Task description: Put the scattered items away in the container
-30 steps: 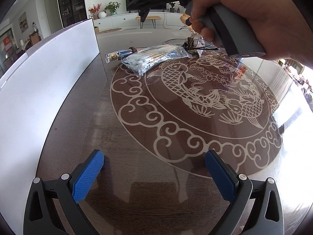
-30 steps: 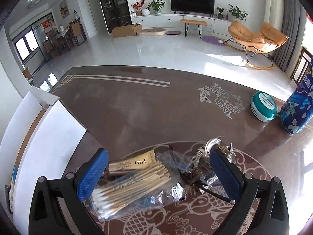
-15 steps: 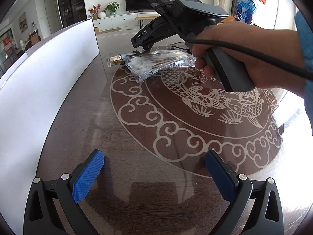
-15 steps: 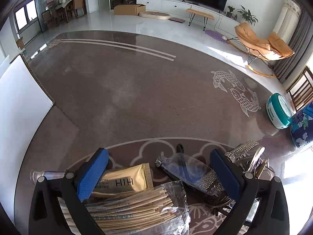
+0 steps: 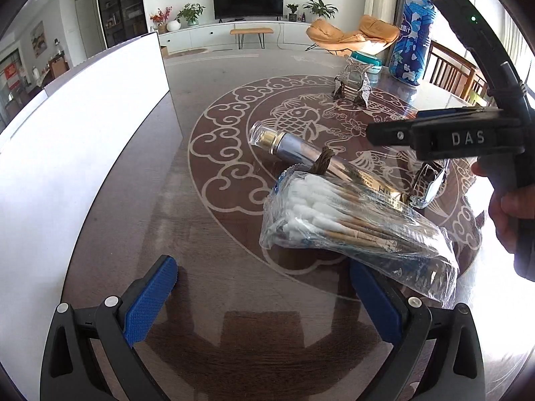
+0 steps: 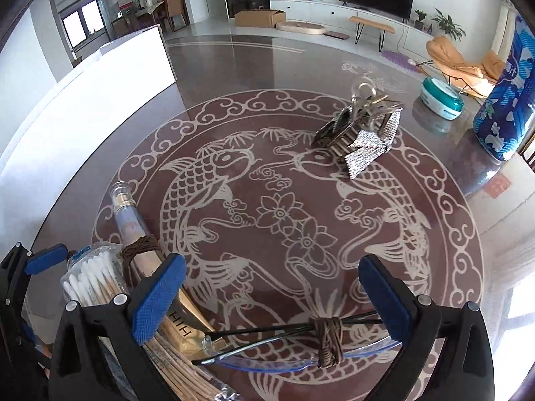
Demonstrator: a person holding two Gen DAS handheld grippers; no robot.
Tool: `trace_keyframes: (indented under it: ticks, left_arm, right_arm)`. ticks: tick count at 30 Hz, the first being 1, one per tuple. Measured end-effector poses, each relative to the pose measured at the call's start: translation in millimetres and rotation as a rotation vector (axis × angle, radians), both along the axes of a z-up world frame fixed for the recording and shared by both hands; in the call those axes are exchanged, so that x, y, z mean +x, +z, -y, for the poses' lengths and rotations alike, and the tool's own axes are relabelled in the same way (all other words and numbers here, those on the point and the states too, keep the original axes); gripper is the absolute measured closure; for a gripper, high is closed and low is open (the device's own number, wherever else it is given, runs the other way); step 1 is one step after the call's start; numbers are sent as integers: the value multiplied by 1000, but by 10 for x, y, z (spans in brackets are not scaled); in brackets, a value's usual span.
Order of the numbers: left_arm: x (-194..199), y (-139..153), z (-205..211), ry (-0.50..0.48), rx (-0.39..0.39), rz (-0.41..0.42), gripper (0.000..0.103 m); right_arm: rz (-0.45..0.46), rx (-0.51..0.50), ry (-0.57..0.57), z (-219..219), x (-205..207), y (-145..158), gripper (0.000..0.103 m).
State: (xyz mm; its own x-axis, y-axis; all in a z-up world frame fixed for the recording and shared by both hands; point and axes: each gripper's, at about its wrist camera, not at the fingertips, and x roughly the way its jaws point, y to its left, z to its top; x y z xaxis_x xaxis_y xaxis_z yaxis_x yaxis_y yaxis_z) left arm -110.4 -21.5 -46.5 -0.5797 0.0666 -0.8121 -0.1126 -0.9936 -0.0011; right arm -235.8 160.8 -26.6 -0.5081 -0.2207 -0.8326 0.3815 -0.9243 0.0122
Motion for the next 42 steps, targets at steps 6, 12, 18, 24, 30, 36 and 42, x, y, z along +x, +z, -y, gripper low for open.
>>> trace_keyframes:
  ticks: [6,12,18,24,30,36,42]
  left_arm:
    - [-3,0,4,0,0,0,0]
    - [-7,1,10,0,0,0,0]
    - [81,0,65,7,8,5,0]
    - [457,-2,185,25,20,4,0]
    - [710,35,332,68,99,15,0]
    - [975,62,473,102,191,27,0]
    - [903,73,270,110,254,67,0]
  right_arm:
    - [-39,-121,-272,-425,-567,381,0]
    - [148,-200,-356,-333,-1042,222,0]
    - [62,184,-150,203,-567,-13,0]
    - [-120,238,-22,188,79,163,0]
    - [-187,341,119,471,524,-11,0]
    - [-203,104,86,442,917,204,0]
    - [-140,-81,-177,-291,1256,220,0]
